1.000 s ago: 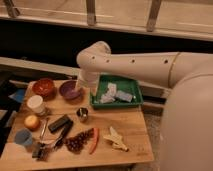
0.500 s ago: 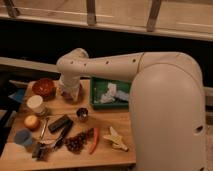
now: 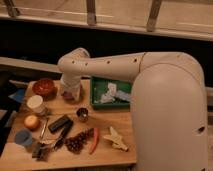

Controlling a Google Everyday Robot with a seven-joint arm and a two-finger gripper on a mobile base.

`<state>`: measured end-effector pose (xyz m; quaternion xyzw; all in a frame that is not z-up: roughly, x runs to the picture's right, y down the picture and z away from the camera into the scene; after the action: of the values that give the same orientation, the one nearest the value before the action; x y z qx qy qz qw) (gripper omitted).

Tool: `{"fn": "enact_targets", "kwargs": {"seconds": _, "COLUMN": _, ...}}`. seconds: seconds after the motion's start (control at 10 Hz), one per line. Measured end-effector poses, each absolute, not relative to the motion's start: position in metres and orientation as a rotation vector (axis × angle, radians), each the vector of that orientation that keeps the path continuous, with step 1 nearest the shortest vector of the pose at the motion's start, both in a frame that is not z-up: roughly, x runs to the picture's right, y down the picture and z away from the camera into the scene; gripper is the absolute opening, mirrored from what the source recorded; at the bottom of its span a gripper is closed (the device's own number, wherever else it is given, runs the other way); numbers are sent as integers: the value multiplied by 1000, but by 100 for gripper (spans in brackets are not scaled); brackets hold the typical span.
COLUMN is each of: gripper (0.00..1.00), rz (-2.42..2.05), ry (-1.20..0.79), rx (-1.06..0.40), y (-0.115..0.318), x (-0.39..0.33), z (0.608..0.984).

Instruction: Place fork in tray

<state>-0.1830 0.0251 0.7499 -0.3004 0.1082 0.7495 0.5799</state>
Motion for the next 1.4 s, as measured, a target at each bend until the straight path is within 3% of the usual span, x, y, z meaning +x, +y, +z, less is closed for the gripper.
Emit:
{"fn": "enact_targets", "kwargs": {"seconds": 1.0, "gripper": 65, "rz": 1561, "ry": 338, "rx": -861, "y": 79, "x": -264, "z": 798}}
{"fn": "enact_targets", "kwargs": {"seconds": 1.4, "gripper": 65, "rz": 1554, "ry": 338, "rx": -892, "y": 86, "x": -273, "z": 801}}
